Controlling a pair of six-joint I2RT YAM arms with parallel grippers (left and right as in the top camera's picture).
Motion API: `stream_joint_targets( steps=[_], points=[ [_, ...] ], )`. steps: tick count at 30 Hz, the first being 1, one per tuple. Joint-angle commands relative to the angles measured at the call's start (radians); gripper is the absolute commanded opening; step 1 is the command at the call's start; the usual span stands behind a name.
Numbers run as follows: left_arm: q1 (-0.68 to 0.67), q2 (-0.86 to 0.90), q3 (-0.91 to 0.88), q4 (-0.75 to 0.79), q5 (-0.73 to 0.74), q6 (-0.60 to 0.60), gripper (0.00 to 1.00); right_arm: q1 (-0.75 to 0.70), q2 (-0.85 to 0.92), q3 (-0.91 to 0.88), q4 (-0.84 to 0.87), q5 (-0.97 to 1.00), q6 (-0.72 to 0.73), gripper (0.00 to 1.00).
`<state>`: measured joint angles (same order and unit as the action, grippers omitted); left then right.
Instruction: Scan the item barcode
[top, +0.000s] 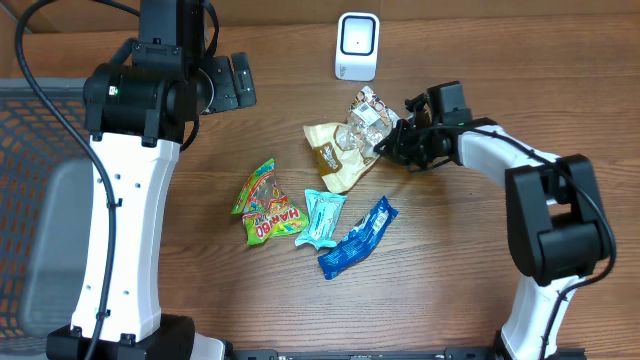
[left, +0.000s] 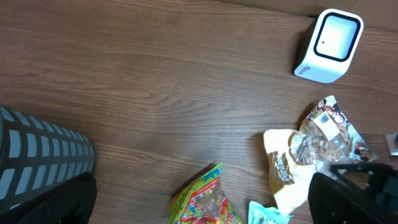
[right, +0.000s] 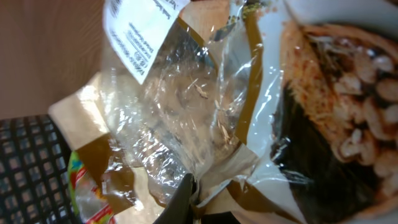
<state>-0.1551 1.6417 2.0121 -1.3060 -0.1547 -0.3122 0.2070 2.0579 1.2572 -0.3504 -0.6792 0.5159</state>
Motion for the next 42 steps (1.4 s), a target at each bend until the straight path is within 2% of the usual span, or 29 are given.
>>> stream_joint_targets(
  steps=[1,8,10,11,12,13,14,15,16,19,21,26,30,33,37,39,42],
  points=[
    [0.003,0.006,0.006,0.001,-0.010,0.005,1.00,-0.007,-0.124,0.007,-0.050,-0.040,-0.096,0.04],
    [0.003,0.006,0.006,0.001,-0.010,0.005,1.00,-0.008,-0.189,0.007,-0.185,-0.025,-0.332,0.04],
    [0.003,0.006,0.006,0.001,-0.010,0.005,1.00,-0.008,-0.189,0.007,-0.225,0.069,-0.328,0.04],
    [0.003,0.006,0.006,0.001,-0.010,0.005,1.00,-0.009,-0.189,0.007,-0.243,0.156,-0.262,0.04],
    [0.003,0.006,0.006,0.001,-0.010,0.005,1.00,-0.011,-0.189,0.007,-0.247,0.192,-0.208,0.08],
    [0.003,0.006,0.006,0.001,-0.010,0.005,1.00,-0.011,-0.189,0.007,-0.247,0.214,-0.163,0.20],
    [0.003,0.006,0.006,0.001,-0.010,0.005,1.00,-0.011,-0.189,0.007,-0.247,0.237,-0.096,0.45],
    [0.003,0.006,0.006,0.001,-0.010,0.005,1.00,-0.011,-0.188,0.007,-0.247,0.255,-0.031,0.56],
    [0.003,0.006,0.006,0.001,-0.010,0.005,1.00,-0.010,-0.187,0.006,-0.247,0.277,0.043,0.62],
    [0.003,0.006,0.006,0.001,-0.010,0.005,1.00,-0.001,-0.181,0.006,-0.246,0.325,0.141,0.68],
    [0.003,0.006,0.006,0.001,-0.010,0.005,1.00,0.014,-0.162,0.006,-0.245,0.358,0.222,0.69],
    [0.003,0.006,0.006,0.001,-0.010,0.005,1.00,0.050,-0.109,0.005,-0.250,0.357,0.309,0.70],
    [0.004,0.006,0.006,0.001,-0.010,0.005,1.00,0.086,-0.077,0.005,-0.200,0.369,0.336,0.78],
    [0.004,0.006,0.006,0.001,-0.010,0.005,1.00,0.102,-0.056,0.005,-0.167,0.487,0.400,0.82],
    [0.002,0.006,0.006,0.001,-0.010,0.005,1.00,0.103,-0.035,0.005,-0.165,0.625,0.424,0.82],
    [0.005,0.006,0.006,0.001,-0.010,0.005,1.00,0.103,-0.018,0.005,-0.157,0.667,0.429,0.78],
    [0.004,0.006,0.006,0.001,-0.010,0.005,1.00,0.103,0.025,0.005,-0.129,0.670,0.432,0.65]
  ],
)
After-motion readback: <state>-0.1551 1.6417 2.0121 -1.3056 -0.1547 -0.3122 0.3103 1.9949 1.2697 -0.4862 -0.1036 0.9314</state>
